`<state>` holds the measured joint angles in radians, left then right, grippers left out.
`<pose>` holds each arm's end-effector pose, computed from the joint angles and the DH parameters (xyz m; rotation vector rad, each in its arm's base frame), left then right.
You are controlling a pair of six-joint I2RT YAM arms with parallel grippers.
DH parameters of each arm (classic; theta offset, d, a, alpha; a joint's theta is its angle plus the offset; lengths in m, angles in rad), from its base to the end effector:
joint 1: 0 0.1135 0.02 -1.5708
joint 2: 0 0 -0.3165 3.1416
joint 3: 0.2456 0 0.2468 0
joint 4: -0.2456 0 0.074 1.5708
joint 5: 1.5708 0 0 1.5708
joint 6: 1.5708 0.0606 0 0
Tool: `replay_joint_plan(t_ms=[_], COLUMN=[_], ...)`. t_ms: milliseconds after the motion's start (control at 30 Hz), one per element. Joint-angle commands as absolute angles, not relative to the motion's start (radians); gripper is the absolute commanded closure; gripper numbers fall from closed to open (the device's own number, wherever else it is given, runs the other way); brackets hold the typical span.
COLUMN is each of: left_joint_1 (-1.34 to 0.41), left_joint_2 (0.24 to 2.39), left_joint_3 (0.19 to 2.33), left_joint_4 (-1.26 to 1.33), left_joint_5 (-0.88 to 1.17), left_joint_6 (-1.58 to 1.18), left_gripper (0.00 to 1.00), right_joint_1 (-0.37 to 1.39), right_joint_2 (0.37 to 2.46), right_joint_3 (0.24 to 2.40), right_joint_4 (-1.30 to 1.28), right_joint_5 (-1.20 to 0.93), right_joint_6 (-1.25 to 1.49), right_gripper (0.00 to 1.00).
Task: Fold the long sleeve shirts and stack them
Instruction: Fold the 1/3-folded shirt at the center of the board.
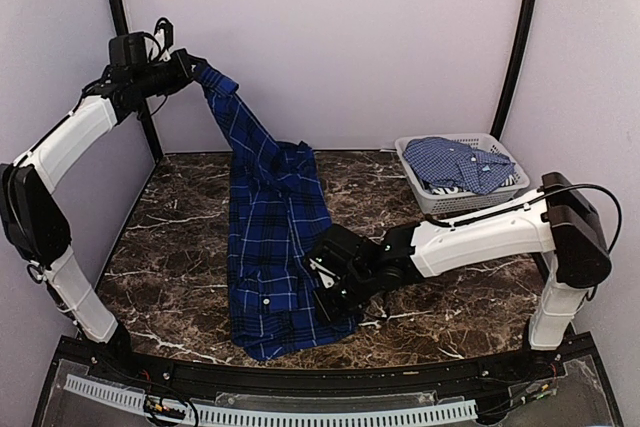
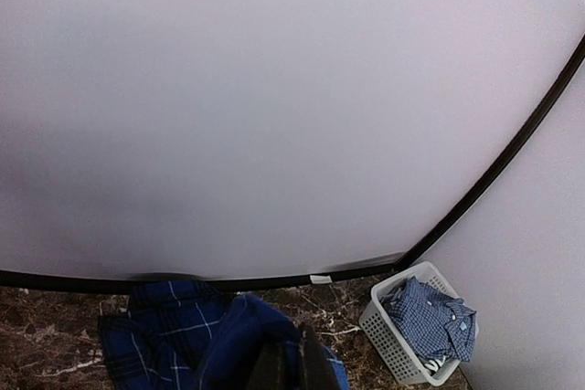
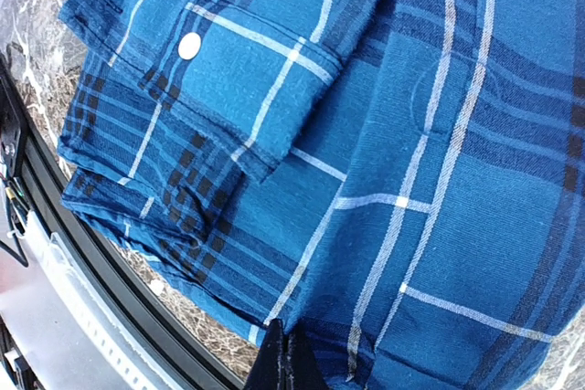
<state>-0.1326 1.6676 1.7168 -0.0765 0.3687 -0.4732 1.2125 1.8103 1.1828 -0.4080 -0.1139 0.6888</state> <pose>0.4107 -0.0768 0.4967 0.0152 1.6496 -0.7601 0.1312 0.3700 0.2136 -0.7758 2.7238 0.7258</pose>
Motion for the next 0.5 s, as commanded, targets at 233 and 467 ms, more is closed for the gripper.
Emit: replay_joint_plan(t_ms=[233, 467], left_joint_1=[-0.127, -0.126], left_joint_2=[1.630, 1.631], left_joint_3=[1.762, 1.758], left_joint_4=[-0.049, -0.062], left_joint_5=[0.367, 0.355], left_joint_6=[-0.446, -0.433], left_gripper=[1.00, 1.00], right_joint_1=[1.192, 1.193], right_joint_2=[1.843, 1.889], right_joint_3=[1.250, 1.267], right_joint_4=[-0.335, -0.296], right_joint_5=[-0.185, -0.230], right_joint_6=[0.676, 0.674], right_gripper=[1.00, 1.00])
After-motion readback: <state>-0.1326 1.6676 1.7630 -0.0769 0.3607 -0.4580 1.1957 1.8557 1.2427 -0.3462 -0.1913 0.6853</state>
